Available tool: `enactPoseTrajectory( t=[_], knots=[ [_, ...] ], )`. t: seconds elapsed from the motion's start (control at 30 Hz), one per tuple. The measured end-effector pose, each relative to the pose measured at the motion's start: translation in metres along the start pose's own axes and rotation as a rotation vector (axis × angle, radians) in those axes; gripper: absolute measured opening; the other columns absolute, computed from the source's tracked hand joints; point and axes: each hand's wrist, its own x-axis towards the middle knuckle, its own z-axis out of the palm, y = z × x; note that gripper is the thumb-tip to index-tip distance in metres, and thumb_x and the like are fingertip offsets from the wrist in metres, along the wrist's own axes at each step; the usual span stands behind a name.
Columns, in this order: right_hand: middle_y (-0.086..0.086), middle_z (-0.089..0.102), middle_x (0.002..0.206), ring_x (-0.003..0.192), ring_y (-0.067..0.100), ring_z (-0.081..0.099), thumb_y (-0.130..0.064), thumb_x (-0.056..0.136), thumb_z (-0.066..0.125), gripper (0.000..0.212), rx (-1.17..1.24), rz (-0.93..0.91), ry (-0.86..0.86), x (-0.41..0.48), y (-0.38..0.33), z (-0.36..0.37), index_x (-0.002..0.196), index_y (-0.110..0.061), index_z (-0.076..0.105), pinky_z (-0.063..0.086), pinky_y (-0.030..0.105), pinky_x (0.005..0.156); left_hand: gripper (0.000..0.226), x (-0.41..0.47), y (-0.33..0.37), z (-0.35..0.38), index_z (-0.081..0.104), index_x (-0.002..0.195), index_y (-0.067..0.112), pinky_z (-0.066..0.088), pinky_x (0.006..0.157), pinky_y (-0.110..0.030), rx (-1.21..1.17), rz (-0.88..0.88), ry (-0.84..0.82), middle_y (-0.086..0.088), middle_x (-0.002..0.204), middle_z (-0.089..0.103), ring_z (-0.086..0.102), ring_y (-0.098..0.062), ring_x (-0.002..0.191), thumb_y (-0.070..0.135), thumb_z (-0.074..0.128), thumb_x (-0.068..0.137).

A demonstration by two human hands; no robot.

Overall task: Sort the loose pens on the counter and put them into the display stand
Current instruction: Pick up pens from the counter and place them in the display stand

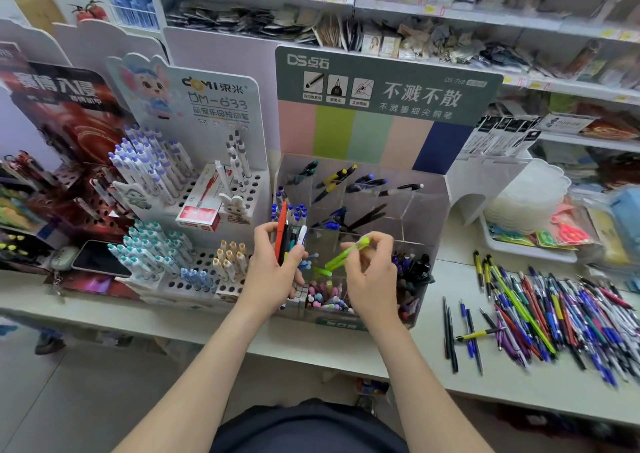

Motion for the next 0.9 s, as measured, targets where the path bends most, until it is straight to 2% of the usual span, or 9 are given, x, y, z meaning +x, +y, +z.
enactPoseTrajectory(
  t=[0.1,0.27,0.37,0.5,0.6,0.67,0.77,0.83,0.9],
  knots=[
    [-0.005,0.076,0.104,0.072,0.013,0.07,-0.009,0.109,0.051,0.016,-0.008,-0.021,-0.038,-0.005,0.001,0.002,0.118,-0.02,0.043,0.054,0.026,0.059,0.038,-0.001,-0.005,0.0,0.035,0.134,0.03,0.055,0.049,-0.036,0.008,-0.012,0.002,-0.009,0.102,0.073,0.068,-0.025,0.063,0.023,0.062,0.107],
    [0.0,0.071,0.098,0.079,0.006,0.067,-0.016,0.114,0.046,0.032,-0.06,-0.26,0.154,0.005,-0.007,0.0,0.144,-0.014,0.053,0.051,0.017,0.066,0.032,-0.001,-0.009,0.0,0.04,0.129,0.026,0.055,0.049,-0.037,-0.002,-0.021,0.025,-0.007,0.101,0.075,0.069,-0.027,0.063,0.025,0.063,0.107],
    [-0.003,0.073,0.106,0.083,0.006,0.065,-0.023,0.107,0.057,0.034,-0.328,-0.175,-0.047,0.013,-0.002,0.0,0.138,-0.03,0.068,0.058,0.03,0.073,0.025,0.0,-0.008,0.0,0.047,0.123,0.022,0.056,0.049,-0.039,0.011,-0.014,0.025,-0.004,0.101,0.076,0.07,-0.027,0.066,0.027,0.065,0.106],
    [0.005,0.056,0.128,0.099,0.03,0.067,-0.019,0.098,0.054,0.045,-0.853,0.139,-0.419,0.015,-0.006,0.008,0.139,-0.032,0.066,0.057,0.041,0.082,0.021,0.0,-0.006,-0.002,0.055,0.119,0.022,0.057,0.051,-0.042,0.006,-0.019,-0.02,-0.011,0.085,0.073,0.07,-0.026,0.064,0.03,0.067,0.104],
    [0.005,0.064,0.136,0.118,0.031,0.064,-0.011,0.097,0.059,0.051,-0.989,0.026,-0.467,0.022,-0.014,0.013,0.144,-0.031,0.062,0.056,0.044,0.093,0.017,-0.003,-0.002,-0.003,0.058,0.118,0.019,0.055,0.052,-0.038,-0.012,-0.017,-0.05,-0.01,0.081,0.072,0.07,-0.023,0.063,0.025,0.068,0.104],
    [0.003,0.068,0.135,0.122,0.029,0.063,-0.016,0.098,0.063,0.05,-0.977,-0.046,-0.391,0.028,-0.018,0.014,0.146,-0.032,0.06,0.055,0.044,0.095,0.019,-0.004,0.0,-0.004,0.06,0.118,0.018,0.056,0.052,-0.036,-0.02,-0.016,-0.071,-0.01,0.085,0.074,0.073,-0.024,0.066,0.023,0.07,0.103],
    [0.0,0.071,0.133,0.123,0.025,0.064,-0.025,0.098,0.07,0.044,-0.75,-0.034,-0.344,0.028,-0.018,0.015,0.142,-0.025,0.064,0.056,0.043,0.102,0.024,-0.003,0.002,-0.006,0.061,0.119,0.019,0.057,0.054,-0.034,-0.08,-0.025,-0.1,-0.008,0.096,0.076,0.077,-0.032,0.075,0.023,0.075,0.1],
    [-0.001,0.075,0.119,0.109,0.018,0.068,-0.032,0.1,0.067,0.032,-0.661,-0.062,-0.262,0.027,-0.017,0.016,0.13,-0.021,0.072,0.057,0.041,0.096,0.027,-0.002,0.004,-0.006,0.061,0.12,0.018,0.058,0.054,-0.037,-0.115,-0.033,-0.108,-0.008,0.098,0.077,0.078,-0.035,0.078,0.024,0.076,0.099],
    [-0.006,0.074,0.088,0.081,0.009,0.065,-0.035,0.106,0.057,0.026,-0.522,-0.084,-0.142,0.023,-0.017,0.014,0.102,-0.019,0.077,0.056,0.034,0.077,0.029,-0.002,0.006,-0.005,0.06,0.12,0.016,0.058,0.054,-0.039,-0.145,-0.041,-0.108,-0.011,0.098,0.077,0.078,-0.037,0.079,0.026,0.077,0.098]
  ],
)
